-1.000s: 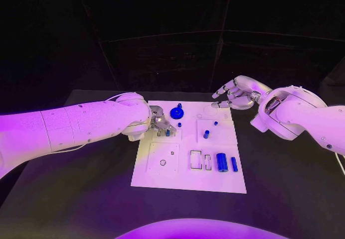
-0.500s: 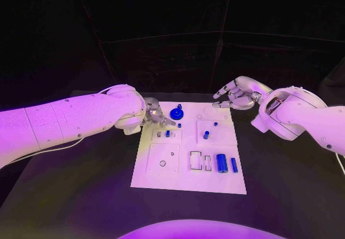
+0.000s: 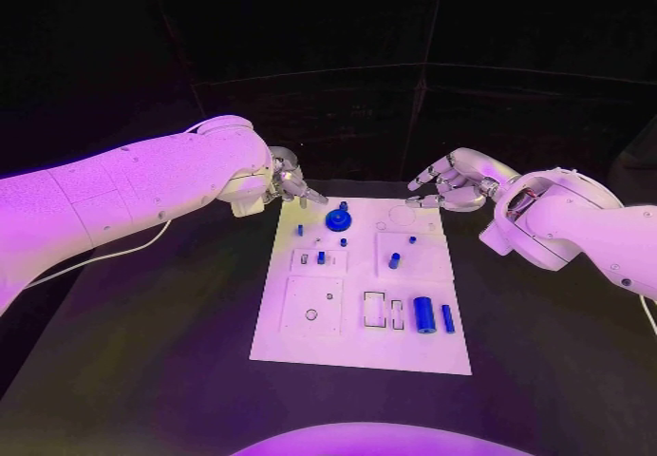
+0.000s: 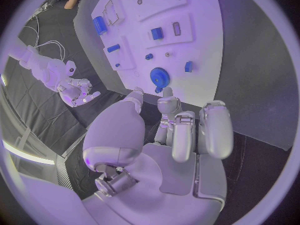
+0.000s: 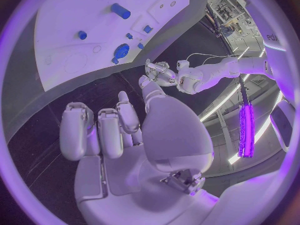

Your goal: Assemble the parts on the task board

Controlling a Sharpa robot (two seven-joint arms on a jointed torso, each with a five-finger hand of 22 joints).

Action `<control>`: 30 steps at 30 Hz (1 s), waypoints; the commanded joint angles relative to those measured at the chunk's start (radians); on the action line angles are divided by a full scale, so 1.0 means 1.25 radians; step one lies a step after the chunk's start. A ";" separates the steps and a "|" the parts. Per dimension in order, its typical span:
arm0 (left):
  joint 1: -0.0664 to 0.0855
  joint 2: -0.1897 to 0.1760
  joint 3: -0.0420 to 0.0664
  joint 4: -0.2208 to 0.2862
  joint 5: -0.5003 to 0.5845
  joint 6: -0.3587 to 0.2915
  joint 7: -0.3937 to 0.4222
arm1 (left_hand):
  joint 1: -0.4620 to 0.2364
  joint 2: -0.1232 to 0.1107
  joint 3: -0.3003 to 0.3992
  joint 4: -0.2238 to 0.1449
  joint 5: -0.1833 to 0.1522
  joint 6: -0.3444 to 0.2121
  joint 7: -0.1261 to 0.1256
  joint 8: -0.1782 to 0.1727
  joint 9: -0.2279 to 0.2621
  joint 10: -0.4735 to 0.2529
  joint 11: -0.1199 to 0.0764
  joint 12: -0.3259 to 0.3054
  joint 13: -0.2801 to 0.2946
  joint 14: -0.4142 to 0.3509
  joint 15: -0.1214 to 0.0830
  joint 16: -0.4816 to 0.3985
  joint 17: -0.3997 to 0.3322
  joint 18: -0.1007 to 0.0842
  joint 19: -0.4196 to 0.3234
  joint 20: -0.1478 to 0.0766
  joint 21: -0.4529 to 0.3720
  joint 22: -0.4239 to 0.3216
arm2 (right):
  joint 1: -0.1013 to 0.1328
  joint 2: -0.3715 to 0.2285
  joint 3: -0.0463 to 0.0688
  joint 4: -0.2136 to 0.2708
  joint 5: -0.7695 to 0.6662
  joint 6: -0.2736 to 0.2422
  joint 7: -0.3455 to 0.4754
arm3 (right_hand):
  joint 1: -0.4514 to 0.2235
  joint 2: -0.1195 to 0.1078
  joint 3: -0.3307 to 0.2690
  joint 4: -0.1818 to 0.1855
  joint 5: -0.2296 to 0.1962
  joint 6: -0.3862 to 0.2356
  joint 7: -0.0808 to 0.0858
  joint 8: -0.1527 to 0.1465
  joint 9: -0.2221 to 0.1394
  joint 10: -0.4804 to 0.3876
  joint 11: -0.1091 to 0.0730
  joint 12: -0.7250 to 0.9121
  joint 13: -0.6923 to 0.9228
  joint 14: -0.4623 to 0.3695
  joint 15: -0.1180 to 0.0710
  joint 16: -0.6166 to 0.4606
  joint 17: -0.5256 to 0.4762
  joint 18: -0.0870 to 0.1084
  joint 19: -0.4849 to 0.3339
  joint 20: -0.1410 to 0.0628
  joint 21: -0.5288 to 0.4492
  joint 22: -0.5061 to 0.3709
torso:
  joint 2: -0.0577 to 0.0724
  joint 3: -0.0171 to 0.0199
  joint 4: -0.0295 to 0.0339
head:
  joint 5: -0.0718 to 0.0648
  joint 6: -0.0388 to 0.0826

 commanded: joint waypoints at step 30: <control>-0.038 0.080 -0.045 -0.184 -0.063 0.087 0.057 | 0.017 0.019 -0.025 0.009 -0.001 0.023 -0.006 0.014 -0.002 0.003 -0.006 0.008 0.000 0.084 -0.001 0.002 0.211 -0.006 0.002 0.003 0.003 0.003 | 0.001 0.011 0.001 -0.005 0.003 -0.015 0.017 | 0.007 0.003 -0.009 0.001 0.031 -0.005 -0.004 0.008 0.000 -0.003 -0.002 -0.003 -0.002 0.040 -0.006 -0.002 0.017 0.008 0.000 -0.004 -0.003 0.000 | -0.001 0.0010 0.0009 | 0.005 -0.005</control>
